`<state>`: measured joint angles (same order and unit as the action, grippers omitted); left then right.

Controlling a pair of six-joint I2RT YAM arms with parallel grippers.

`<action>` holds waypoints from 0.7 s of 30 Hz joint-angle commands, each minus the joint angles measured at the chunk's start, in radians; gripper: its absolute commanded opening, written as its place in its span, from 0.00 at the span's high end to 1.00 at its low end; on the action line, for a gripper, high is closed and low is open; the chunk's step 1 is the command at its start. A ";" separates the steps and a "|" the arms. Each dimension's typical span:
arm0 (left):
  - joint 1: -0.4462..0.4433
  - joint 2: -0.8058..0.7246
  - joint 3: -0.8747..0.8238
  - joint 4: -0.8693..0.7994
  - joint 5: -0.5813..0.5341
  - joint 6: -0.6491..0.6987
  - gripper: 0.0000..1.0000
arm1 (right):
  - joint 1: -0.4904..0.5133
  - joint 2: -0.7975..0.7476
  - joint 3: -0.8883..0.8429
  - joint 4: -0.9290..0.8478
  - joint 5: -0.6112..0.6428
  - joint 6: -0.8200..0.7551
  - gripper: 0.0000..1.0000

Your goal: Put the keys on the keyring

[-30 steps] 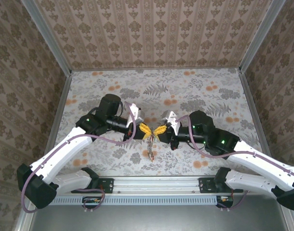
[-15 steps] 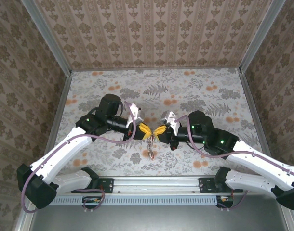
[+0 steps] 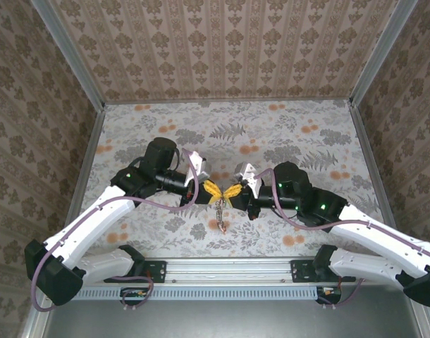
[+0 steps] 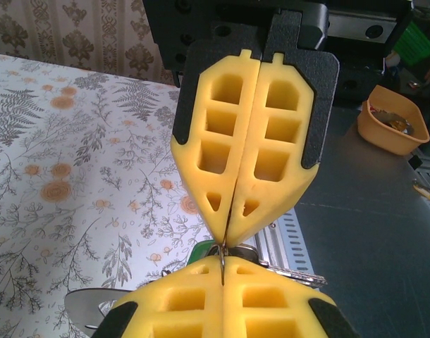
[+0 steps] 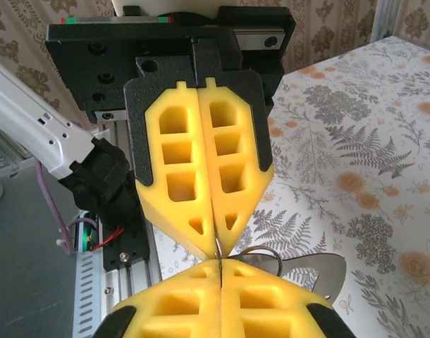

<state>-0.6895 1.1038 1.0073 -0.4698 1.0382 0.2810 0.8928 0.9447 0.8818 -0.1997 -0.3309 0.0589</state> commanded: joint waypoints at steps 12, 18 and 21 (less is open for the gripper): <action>-0.001 -0.012 0.003 0.004 0.037 -0.003 1.00 | -0.002 0.036 0.045 0.028 -0.051 -0.031 1.00; -0.002 -0.008 0.005 0.000 0.033 0.001 1.00 | -0.002 0.045 0.060 0.034 -0.062 -0.033 1.00; -0.002 -0.007 0.006 -0.004 0.027 0.002 1.00 | 0.000 0.055 0.071 0.034 -0.068 -0.038 1.00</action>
<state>-0.6834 1.1038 1.0073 -0.4889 1.0283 0.2813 0.8906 0.9825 0.9104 -0.2119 -0.3538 0.0383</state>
